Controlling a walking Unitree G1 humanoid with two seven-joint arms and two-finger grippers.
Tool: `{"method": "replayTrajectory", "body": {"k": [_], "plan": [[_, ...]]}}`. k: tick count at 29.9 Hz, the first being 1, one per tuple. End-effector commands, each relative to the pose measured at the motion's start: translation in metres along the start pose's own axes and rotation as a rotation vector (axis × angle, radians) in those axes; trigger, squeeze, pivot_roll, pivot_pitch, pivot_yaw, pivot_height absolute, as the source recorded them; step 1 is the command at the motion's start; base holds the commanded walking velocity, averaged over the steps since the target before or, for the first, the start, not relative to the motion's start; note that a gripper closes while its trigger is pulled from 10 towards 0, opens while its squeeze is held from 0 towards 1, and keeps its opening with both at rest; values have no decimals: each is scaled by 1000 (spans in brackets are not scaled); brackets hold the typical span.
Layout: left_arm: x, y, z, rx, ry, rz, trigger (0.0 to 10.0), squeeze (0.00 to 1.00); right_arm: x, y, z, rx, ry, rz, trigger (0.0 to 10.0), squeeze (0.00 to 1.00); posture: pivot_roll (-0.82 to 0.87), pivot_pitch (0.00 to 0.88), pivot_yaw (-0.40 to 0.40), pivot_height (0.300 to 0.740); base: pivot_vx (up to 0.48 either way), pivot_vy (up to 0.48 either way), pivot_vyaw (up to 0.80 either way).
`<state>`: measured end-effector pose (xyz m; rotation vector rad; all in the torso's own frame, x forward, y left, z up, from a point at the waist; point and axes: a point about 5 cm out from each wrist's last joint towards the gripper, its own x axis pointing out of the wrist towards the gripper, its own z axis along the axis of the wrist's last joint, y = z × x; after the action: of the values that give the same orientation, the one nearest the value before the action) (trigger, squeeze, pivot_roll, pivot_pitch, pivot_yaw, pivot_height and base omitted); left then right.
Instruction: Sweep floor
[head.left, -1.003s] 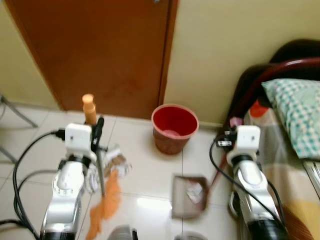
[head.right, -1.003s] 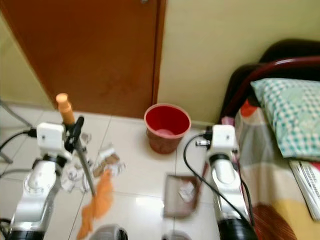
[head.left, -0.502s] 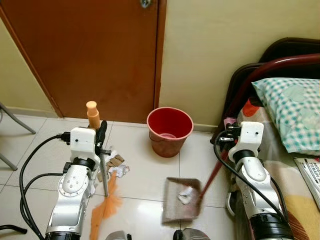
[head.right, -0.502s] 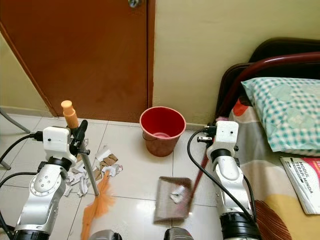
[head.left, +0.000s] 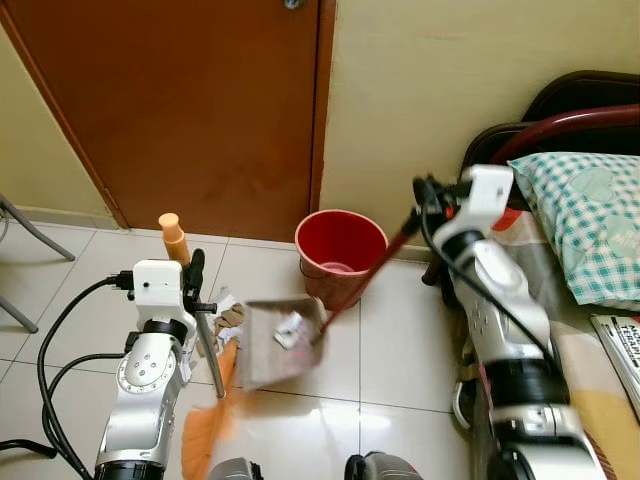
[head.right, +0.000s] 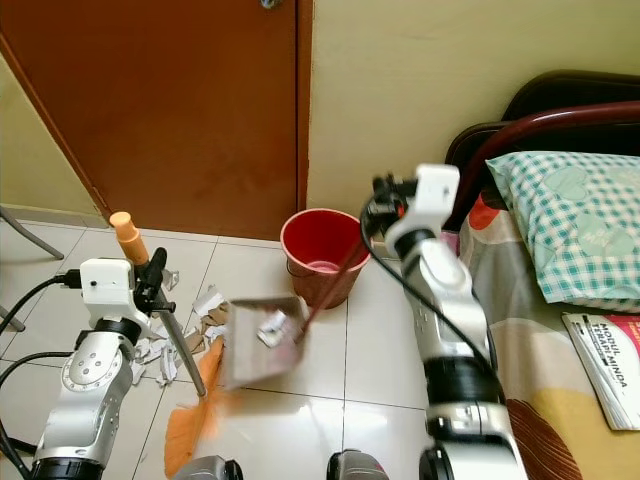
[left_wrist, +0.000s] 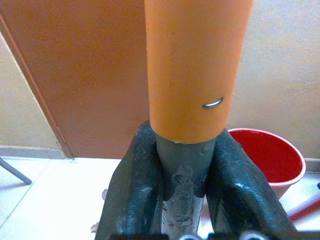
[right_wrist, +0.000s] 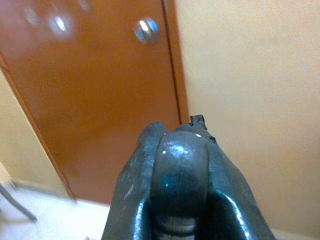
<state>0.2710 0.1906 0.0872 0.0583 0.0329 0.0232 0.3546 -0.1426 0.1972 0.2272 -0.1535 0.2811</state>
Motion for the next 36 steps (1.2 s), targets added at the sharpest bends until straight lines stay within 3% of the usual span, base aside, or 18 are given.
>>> {"method": "replayTrajectory", "body": {"k": [1, 6, 9, 11, 12, 16, 18, 20, 24, 25, 30, 36], "plan": [[0, -3, -5, -31, 29, -2, 10000, 0, 9, 5, 32, 2, -126, 24, 10000, 0, -41, 86, -37, 740, 0, 0, 0], [3, -5, -2, -41, 18, -13, 10000, 0, 29, 21, 79, -46, -286, 67, 10000, 0, -30, 83, -34, 740, 0, 0, 0], [3, -6, -2, -43, 18, -15, 10000, 0, 34, 28, 95, -76, -343, 80, 10000, 0, -29, 82, -34, 740, 0, 0, 0], [2, -8, -2, -47, 17, -21, 10000, 0, 39, 33, 112, -131, -413, 75, 10000, 0, -27, 81, -34, 740, 0, 0, 0], [2, -8, -2, -47, 17, -21, 10000, 0, 39, 33, 112, -131, -413, 75, 10000, 0, -27, 81, -34, 740, 0, 0, 0], [2, -11, -2, -53, 16, -30, 10000, 0, 43, 40, 130, -275, -505, 71, 10000, 0, -25, 79, -35, 740, 0, 0, 0], [3, -12, -2, -57, 15, -34, 10000, 0, 45, 43, 128, -332, -508, 79, 10000, 0, -21, 77, -34, 740, 0, 0, 0], [3, -12, -1, -60, 12, -39, 10000, 0, 45, 50, 123, -463, -525, 92, 10000, 0, -17, 76, -36, 740, 0, 0, 0], [4, -12, -1, -62, 10, -40, 10000, 0, 44, 58, 113, -568, -548, 97, 10000, 0, -17, 76, -36, 740, 0, 0, 0], [4, -12, -1, -63, 9, -39, 10000, 0, 42, 63, 106, -652, -565, 107, 10000, 0, -16, 76, -37, 740, 0, 0, 0], [5, -15, -1, -67, 9, -43, 10000, 0, 36, 73, 83, -754, -569, 153, 10000, 0, -17, 72, -38, 740, 0, 0, 0], [6, -18, 0, -72, 5, -48, 10000, 0, 25, 94, 42, -878, -558, 297, 10000, 0, -19, 72, -37, 740, 0, 0, 0]]}}
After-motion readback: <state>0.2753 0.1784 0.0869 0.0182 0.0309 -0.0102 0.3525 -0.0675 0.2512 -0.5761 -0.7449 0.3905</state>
